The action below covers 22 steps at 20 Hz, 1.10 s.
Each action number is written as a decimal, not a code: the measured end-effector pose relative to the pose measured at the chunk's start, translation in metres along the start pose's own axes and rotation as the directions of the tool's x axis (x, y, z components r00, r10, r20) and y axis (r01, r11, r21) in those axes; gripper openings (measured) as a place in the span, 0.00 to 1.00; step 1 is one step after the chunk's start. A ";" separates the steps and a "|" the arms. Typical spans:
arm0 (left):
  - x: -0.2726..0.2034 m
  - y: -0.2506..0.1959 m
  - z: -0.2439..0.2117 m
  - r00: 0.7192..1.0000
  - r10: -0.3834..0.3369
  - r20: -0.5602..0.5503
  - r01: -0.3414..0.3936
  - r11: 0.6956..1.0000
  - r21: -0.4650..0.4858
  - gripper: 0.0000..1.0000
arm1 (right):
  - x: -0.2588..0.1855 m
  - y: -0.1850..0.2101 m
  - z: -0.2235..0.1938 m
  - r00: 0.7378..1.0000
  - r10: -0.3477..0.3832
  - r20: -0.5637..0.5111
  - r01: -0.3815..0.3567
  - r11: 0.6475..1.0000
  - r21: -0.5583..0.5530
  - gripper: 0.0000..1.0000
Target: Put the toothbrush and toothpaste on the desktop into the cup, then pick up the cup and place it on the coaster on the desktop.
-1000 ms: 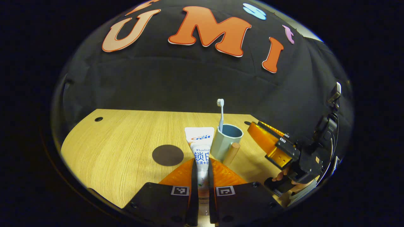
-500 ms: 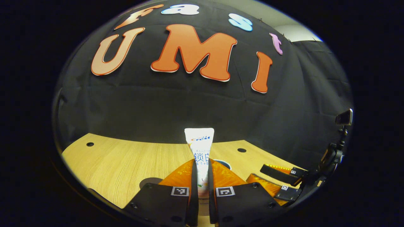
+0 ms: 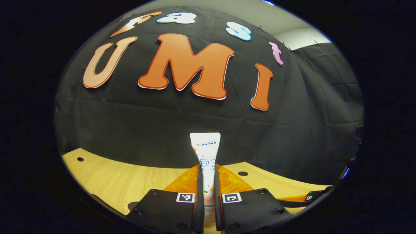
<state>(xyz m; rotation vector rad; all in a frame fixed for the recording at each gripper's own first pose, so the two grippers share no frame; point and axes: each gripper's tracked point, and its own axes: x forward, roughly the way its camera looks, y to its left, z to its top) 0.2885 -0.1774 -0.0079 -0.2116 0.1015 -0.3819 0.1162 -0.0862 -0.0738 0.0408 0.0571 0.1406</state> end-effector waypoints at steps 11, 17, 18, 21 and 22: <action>0.046 -0.009 -0.003 0.995 -0.080 0.056 0.084 0.993 -0.079 0.17 | -0.009 -0.023 0.013 0.997 -0.042 0.064 0.037 0.996 0.077 0.81; 0.060 -0.012 -0.031 0.993 -0.118 -0.004 0.117 0.989 -0.087 0.17 | -0.010 -0.029 0.012 0.997 -0.048 0.067 0.041 0.993 0.107 0.81; 0.061 -0.010 -0.036 0.993 -0.117 -0.012 0.116 0.989 -0.090 0.17 | -0.010 -0.029 0.013 0.997 -0.043 0.071 0.035 0.993 0.110 0.81; 0.065 -0.007 -0.046 0.993 -0.118 -0.029 0.115 0.989 -0.089 0.17 | -0.009 -0.026 0.010 0.997 -0.032 0.064 0.025 0.994 0.104 0.81; 0.066 -0.006 -0.046 0.993 -0.117 -0.030 0.114 0.989 -0.092 0.17 | -0.009 -0.025 0.009 0.998 -0.027 0.062 0.021 0.995 0.098 0.81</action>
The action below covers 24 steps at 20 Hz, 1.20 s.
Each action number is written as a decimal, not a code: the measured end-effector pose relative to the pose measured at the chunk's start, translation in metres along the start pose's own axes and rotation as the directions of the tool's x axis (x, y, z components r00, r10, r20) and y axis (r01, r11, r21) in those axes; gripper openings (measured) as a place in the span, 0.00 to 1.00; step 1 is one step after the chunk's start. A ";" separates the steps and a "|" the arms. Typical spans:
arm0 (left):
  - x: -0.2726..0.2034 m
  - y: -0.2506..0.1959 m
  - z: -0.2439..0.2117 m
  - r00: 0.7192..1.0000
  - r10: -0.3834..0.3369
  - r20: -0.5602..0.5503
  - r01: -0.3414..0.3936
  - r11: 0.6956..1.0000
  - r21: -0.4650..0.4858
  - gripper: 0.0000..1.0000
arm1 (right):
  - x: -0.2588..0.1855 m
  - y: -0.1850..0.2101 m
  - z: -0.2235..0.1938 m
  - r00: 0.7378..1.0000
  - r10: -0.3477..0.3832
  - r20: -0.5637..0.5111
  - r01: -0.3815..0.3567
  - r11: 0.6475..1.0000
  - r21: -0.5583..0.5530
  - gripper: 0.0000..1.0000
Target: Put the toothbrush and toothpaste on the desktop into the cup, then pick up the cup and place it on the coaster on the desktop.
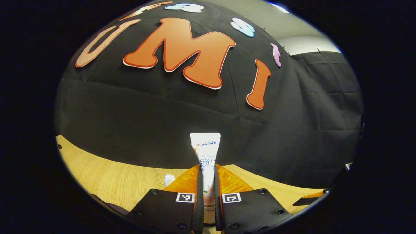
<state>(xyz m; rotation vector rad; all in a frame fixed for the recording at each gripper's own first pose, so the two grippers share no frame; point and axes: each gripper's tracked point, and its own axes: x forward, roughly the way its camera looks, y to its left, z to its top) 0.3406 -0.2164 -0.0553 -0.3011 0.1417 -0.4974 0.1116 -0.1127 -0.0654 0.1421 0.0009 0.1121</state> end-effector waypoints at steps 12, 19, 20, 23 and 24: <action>-0.012 0.004 -0.040 0.998 0.012 -0.061 -0.011 1.000 0.013 0.22 | -0.002 0.000 0.008 1.000 -0.026 0.010 0.026 1.000 0.004 0.80; -0.034 -0.014 -0.050 0.991 -0.050 -0.128 0.054 0.998 0.028 0.34 | -0.001 0.003 0.010 0.999 -0.050 -0.009 0.050 0.998 -0.023 0.80; -0.039 -0.015 -0.047 0.991 -0.056 -0.121 0.060 0.998 0.031 0.35 | -0.001 0.005 0.010 0.999 -0.053 -0.013 0.053 0.998 -0.027 0.80; -0.050 -0.018 -0.028 0.993 -0.074 -0.097 0.080 0.995 0.065 0.45 | 0.002 0.013 0.012 0.998 -0.051 -0.020 0.050 0.998 -0.044 0.80; -0.055 -0.017 -0.020 0.994 -0.069 -0.086 0.077 0.993 0.089 0.51 | 0.003 0.015 0.013 0.998 -0.050 -0.024 0.049 0.998 -0.050 0.85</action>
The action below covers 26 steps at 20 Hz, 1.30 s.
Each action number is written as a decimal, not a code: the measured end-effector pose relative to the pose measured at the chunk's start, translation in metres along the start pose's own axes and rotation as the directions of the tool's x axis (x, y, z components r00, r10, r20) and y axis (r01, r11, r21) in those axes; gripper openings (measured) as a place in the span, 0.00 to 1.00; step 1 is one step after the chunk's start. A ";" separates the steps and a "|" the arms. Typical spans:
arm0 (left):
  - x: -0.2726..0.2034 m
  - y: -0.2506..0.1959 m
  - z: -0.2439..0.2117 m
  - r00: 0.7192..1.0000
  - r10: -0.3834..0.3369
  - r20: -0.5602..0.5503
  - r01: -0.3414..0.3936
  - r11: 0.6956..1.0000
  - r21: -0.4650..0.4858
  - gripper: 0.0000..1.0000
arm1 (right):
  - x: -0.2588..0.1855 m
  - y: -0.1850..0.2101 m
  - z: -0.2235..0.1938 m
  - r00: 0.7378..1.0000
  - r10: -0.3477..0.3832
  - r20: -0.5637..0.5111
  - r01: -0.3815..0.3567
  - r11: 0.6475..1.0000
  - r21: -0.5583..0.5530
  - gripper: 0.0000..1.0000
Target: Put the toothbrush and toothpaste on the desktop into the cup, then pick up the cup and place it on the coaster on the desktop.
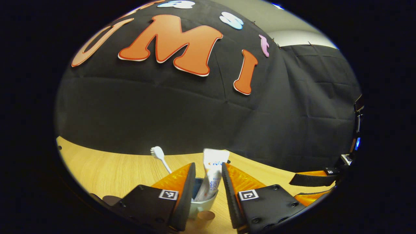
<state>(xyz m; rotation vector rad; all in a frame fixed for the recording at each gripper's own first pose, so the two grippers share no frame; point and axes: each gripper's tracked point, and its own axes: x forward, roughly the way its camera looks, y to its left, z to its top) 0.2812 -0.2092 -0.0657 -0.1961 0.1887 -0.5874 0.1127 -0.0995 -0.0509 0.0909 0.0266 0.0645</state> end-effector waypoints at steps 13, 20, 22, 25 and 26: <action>-0.094 0.031 0.074 0.982 0.154 0.108 -0.171 0.970 0.172 0.97 | 0.023 0.030 0.001 0.992 -0.007 -0.129 0.004 1.000 -0.023 0.80; -0.145 0.055 0.080 0.960 0.251 0.123 -0.270 0.948 0.169 0.99 | 0.041 0.047 0.008 0.980 -0.018 -0.198 0.004 0.997 -0.074 0.80; -0.157 0.063 0.081 0.950 0.283 0.129 -0.302 0.938 0.171 0.99 | 0.048 0.050 0.007 0.972 -0.029 -0.235 0.009 0.997 -0.082 0.80; -0.174 0.073 0.083 0.938 0.316 0.141 -0.338 0.925 0.175 0.99 | 0.057 0.052 0.002 0.951 -0.043 -0.306 0.021 0.997 -0.075 0.80; -0.179 0.074 0.084 0.935 0.324 0.145 -0.346 0.922 0.172 0.97 | 0.061 0.054 0.001 0.943 -0.044 -0.330 0.022 0.997 -0.071 0.81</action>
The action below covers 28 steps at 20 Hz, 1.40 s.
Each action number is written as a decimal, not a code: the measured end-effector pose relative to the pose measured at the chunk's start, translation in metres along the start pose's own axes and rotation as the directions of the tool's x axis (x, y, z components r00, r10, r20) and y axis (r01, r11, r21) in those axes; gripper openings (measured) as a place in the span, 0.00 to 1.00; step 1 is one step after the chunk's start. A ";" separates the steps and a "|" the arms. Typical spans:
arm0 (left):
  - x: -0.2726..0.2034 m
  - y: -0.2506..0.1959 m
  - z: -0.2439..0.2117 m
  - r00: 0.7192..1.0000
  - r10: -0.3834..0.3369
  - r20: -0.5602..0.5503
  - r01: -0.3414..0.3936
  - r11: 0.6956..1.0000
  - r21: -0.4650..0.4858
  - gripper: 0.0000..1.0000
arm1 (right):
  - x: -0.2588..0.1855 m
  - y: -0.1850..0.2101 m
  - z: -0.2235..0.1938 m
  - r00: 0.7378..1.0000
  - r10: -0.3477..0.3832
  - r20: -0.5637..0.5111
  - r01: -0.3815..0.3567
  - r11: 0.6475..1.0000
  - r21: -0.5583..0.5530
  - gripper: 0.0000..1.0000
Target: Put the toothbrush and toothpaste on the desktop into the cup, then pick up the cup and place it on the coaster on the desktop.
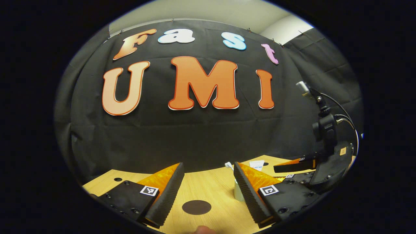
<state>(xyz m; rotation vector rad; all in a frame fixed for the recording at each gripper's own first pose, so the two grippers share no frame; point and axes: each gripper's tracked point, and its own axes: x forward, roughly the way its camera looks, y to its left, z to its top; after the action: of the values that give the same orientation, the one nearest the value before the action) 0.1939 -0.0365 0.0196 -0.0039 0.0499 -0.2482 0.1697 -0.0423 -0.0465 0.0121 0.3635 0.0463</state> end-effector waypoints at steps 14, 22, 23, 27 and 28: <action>-0.039 0.037 -0.003 0.999 0.025 0.024 -0.025 1.000 0.008 0.94 | 0.044 -0.007 -0.035 0.929 -0.099 -0.358 0.125 0.991 0.049 0.81; -0.048 0.055 -0.014 0.999 0.033 0.006 -0.033 0.999 -0.016 0.99 | 0.048 0.001 -0.052 0.867 -0.067 -0.493 0.145 0.982 0.122 0.80; -0.048 0.056 -0.014 0.999 0.033 0.006 -0.033 0.999 -0.020 0.96 | 0.049 0.004 -0.055 0.857 -0.061 -0.511 0.137 0.984 0.112 0.80; -0.051 0.061 -0.018 0.999 0.036 -0.002 -0.036 0.999 -0.034 0.99 | 0.059 0.001 -0.070 0.823 -0.097 -0.560 0.166 0.983 0.074 0.80; -0.052 0.062 -0.021 0.999 0.038 -0.004 -0.038 0.999 -0.035 0.96 | 0.061 0.001 -0.072 0.815 -0.101 -0.571 0.172 0.982 0.072 0.80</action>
<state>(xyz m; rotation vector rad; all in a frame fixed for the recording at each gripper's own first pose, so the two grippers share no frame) 0.1580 0.0368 0.0008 -0.0369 0.0572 -0.2089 0.2011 -0.0383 -0.1359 0.0943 0.9670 -0.1202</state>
